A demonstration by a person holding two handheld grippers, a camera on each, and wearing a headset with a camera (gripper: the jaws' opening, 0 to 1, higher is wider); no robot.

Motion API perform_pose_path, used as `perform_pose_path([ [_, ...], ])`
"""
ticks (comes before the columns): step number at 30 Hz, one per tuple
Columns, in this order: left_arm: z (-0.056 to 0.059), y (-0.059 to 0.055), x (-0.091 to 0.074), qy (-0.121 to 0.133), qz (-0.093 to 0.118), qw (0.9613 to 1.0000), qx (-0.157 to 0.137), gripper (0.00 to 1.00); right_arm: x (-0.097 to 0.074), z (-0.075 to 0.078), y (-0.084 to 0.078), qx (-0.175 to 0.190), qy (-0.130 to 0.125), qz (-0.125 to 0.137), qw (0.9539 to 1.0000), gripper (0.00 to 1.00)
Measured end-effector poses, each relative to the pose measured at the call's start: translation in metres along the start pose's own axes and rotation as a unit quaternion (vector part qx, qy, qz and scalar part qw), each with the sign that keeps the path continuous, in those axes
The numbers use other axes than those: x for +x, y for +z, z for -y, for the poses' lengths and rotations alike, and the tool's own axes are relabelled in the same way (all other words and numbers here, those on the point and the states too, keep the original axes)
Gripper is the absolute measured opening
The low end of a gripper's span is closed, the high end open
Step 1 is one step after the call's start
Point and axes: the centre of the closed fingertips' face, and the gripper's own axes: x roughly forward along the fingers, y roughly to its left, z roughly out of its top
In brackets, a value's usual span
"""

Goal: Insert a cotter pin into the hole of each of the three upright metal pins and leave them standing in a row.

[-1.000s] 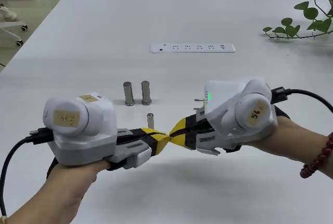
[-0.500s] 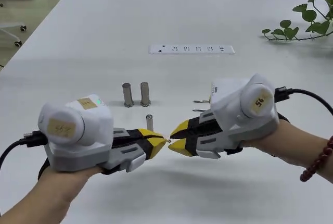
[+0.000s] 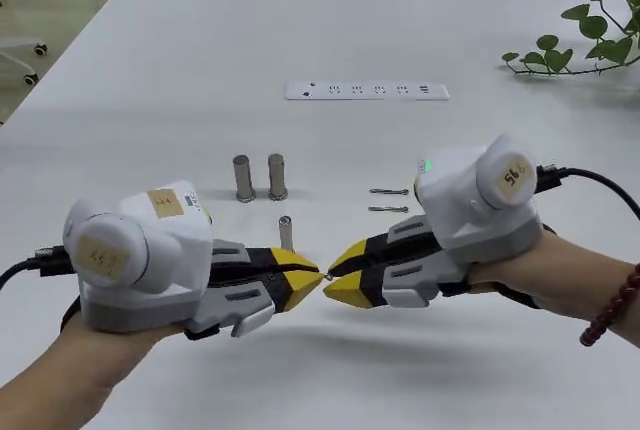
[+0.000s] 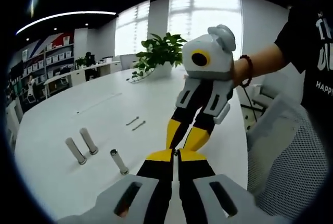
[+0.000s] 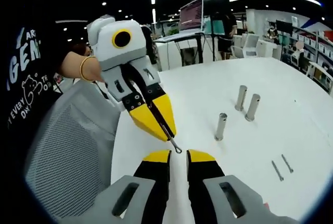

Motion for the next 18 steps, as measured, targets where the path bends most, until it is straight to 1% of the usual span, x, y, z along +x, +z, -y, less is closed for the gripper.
perform_pose_path([
  [3, 0.003, -0.002, 0.000, -0.012, -0.007, 0.9998, 0.013, 0.00, 0.000, -0.006, -0.001, -0.003, 0.016, -0.003, 0.9999, 0.06],
  [6, 0.007, -0.002, 0.001, -0.023, -0.008, 0.9995, 0.020, 0.00, 0.001, -0.010, -0.002, -0.005, 0.026, -0.005, 0.9996, 0.06],
  [8, 0.011, 0.000, 0.002, -0.035, -0.002, 0.9993, 0.014, 0.00, 0.001, -0.013, -0.003, -0.005, 0.034, -0.005, 0.9994, 0.05],
  [11, 0.012, -0.001, 0.002, -0.039, -0.006, 0.9990, 0.021, 0.00, 0.002, -0.017, -0.004, -0.010, 0.041, -0.009, 0.9991, 0.04],
  [15, 0.015, -0.003, 0.002, -0.047, -0.007, 0.9987, 0.019, 0.00, 0.003, -0.017, -0.005, -0.018, 0.038, -0.013, 0.9990, 0.00],
  [18, 0.015, -0.003, 0.002, -0.049, -0.007, 0.9986, 0.016, 0.00, 0.003, -0.018, -0.006, -0.023, 0.040, -0.018, 0.9988, 0.00],
])
